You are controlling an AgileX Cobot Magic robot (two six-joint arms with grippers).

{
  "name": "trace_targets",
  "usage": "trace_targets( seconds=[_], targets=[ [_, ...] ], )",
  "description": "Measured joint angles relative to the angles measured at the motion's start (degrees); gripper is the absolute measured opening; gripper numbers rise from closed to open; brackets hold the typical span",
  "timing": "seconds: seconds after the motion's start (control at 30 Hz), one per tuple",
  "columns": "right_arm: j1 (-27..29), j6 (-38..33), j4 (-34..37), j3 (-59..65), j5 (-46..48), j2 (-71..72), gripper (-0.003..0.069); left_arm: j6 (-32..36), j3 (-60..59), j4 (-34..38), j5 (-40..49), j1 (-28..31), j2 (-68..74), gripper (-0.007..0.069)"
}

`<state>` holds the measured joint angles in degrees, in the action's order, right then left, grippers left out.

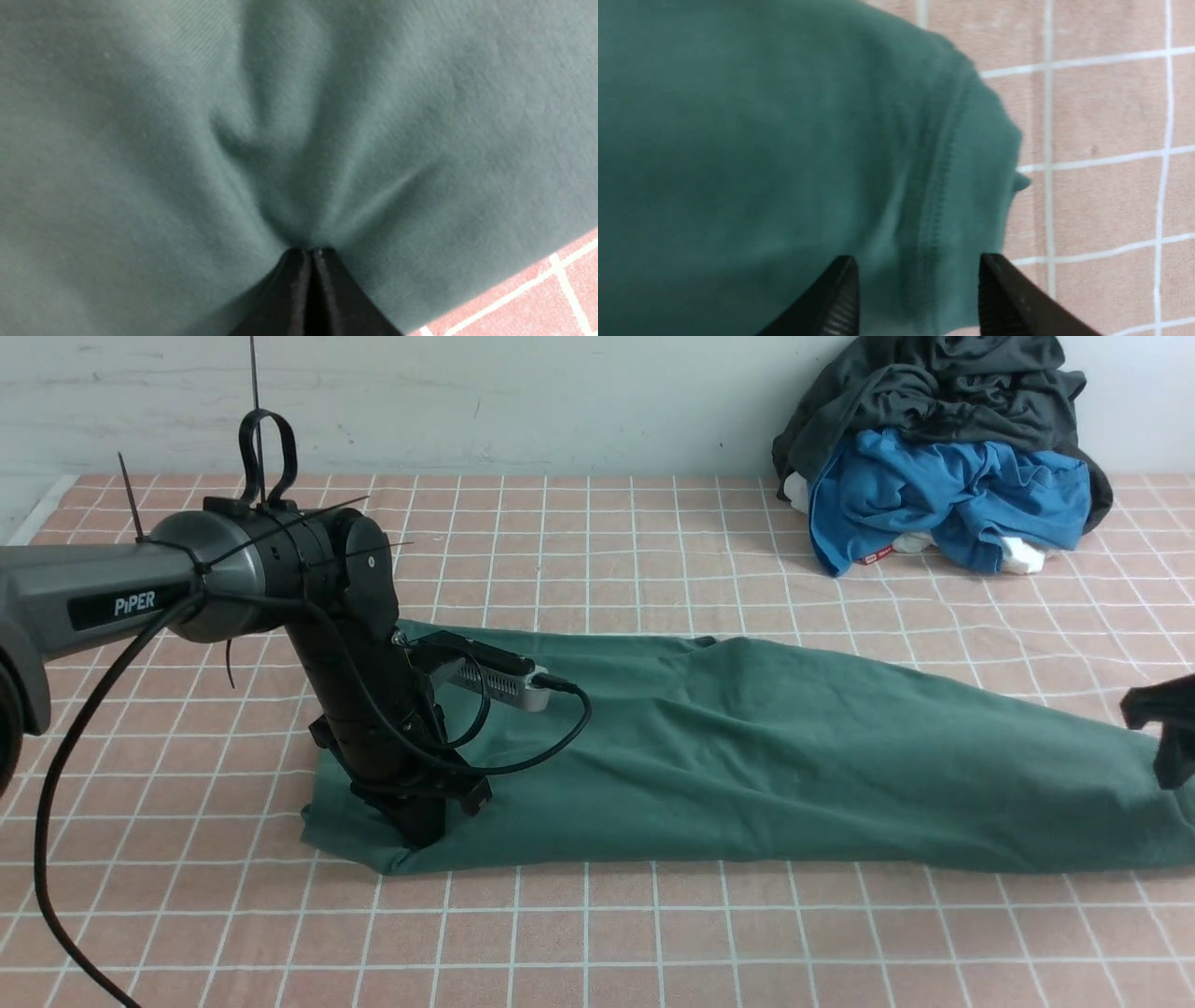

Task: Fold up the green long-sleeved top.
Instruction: Use the right arm to clamp the right edge of the fabric

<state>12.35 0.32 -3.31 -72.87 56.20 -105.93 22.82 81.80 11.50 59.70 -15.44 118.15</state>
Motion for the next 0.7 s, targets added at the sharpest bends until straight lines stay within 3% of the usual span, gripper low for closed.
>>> trace_targets(
  seconds=[0.2, 0.37, 0.47, 0.57, 0.6, 0.7],
  targets=[
    [2.8, 0.6, 0.1, 0.0, -2.4, -6.1, 0.0548, 0.0, 0.0, 0.0, 0.0, 0.0, 0.0, -0.0004],
    [2.3, 0.6, 0.4, -0.2, -3.0, -7.7, 0.0577, 0.0, 0.0, 0.0, 0.0, 0.0, 0.0, -0.0004],
    [1.9, 0.6, 0.0, -0.2, -3.2, -7.7, 0.0558, 0.0, 0.0, 0.0, 0.0, 0.0, 0.0, -0.0004],
    [1.2, 0.6, 0.0, -0.2, -3.4, -7.7, 0.0485, 0.0, 0.0, 0.0, 0.0, 0.0, 0.0, -0.0004],
    [0.9, 0.5, 0.1, -0.2, -3.5, -7.7, 0.0416, 0.0, 0.0, 0.0, 0.0, 0.0, 0.0, -0.0004],
    [0.7, 0.3, 0.5, -0.2, -3.8, -7.7, 0.0330, 0.0, 0.0, 0.0, 0.0, 0.0, 0.0, -0.0004]
  ],
)
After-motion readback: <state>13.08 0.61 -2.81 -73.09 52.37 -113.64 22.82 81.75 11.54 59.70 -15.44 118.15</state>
